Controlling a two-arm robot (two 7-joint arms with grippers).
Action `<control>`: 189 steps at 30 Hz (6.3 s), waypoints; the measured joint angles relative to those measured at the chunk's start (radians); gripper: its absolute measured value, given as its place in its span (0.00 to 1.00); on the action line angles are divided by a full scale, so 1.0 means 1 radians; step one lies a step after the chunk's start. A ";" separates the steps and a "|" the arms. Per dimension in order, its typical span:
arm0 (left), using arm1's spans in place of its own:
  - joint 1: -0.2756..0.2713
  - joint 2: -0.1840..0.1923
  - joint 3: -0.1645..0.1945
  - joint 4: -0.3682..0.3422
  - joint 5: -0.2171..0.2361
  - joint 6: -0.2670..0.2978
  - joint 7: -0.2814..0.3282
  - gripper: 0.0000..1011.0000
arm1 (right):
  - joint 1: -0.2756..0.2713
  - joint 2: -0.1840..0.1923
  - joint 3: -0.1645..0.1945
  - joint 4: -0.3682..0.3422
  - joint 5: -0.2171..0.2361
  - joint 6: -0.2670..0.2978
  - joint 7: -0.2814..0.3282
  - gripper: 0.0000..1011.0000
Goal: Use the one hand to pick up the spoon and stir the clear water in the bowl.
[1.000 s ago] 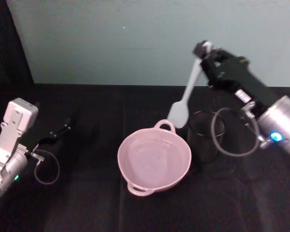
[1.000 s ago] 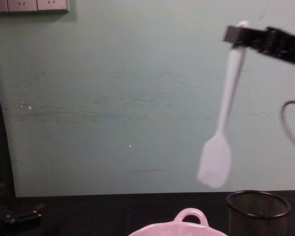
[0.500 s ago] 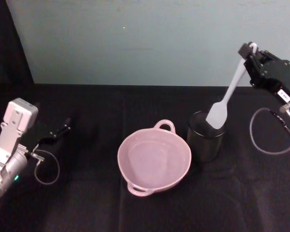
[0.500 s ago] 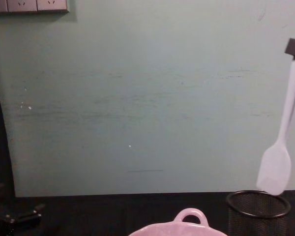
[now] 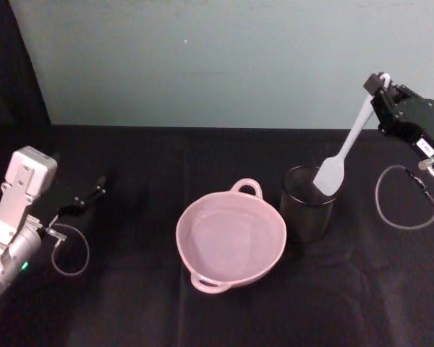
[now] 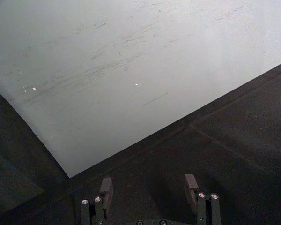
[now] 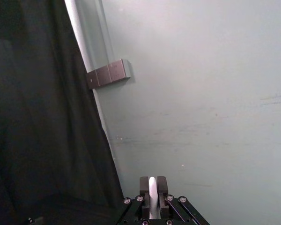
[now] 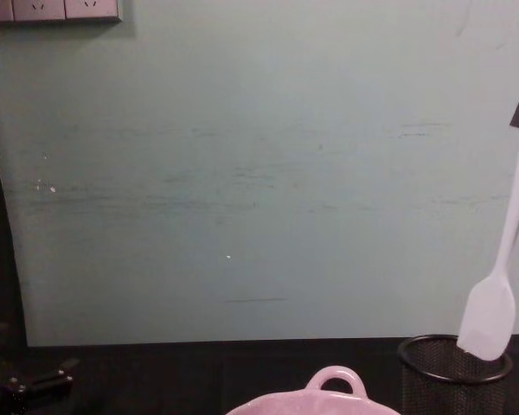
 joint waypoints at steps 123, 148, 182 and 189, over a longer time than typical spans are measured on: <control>0.000 0.000 0.000 0.000 0.000 0.000 0.000 0.99 | -0.171 0.075 0.013 0.068 -0.141 0.136 -0.212 0.99; 0.000 0.000 0.000 0.000 0.000 0.000 0.000 0.99 | 0.079 -0.055 -0.073 0.468 -0.377 -0.098 -0.142 0.99; 0.000 0.000 0.000 0.000 0.000 0.000 0.000 0.99 | 0.068 -0.073 -0.067 0.422 -0.508 -0.096 -0.241 0.99; 0.000 0.000 0.000 0.000 0.000 0.000 0.000 0.99 | 0.068 -0.073 -0.067 0.423 -0.508 -0.097 -0.241 0.99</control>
